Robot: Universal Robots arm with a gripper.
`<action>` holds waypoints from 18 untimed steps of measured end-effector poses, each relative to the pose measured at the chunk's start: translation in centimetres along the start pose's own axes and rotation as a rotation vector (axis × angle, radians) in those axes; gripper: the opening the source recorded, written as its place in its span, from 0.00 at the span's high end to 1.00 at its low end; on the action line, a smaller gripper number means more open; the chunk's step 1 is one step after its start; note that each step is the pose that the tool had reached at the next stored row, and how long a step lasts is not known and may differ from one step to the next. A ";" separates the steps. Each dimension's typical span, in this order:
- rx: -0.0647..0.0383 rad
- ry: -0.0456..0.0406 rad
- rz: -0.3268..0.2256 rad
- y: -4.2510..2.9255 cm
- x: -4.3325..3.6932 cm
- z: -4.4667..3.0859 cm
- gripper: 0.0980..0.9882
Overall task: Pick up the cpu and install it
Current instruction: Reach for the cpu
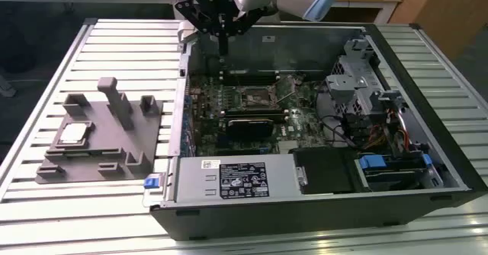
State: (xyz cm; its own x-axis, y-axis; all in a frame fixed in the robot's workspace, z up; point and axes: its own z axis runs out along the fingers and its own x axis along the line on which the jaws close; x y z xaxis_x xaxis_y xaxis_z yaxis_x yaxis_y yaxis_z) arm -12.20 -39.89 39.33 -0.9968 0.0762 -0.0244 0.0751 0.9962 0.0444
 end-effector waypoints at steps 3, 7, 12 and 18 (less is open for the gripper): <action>0.000 0.0000 0.000 0.00 0.00 0.00 0.99; 0.000 0.0000 0.000 0.00 0.06 -0.01 0.99; 0.000 0.0000 0.000 -0.03 0.39 -0.01 0.99; 0.000 0.0000 0.000 -0.08 1.09 -0.03 0.99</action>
State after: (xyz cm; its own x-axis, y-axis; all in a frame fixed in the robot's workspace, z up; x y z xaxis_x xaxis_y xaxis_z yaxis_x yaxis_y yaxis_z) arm -13.29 -39.89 39.33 -0.9968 0.0762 -0.0245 0.0751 0.9962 0.0444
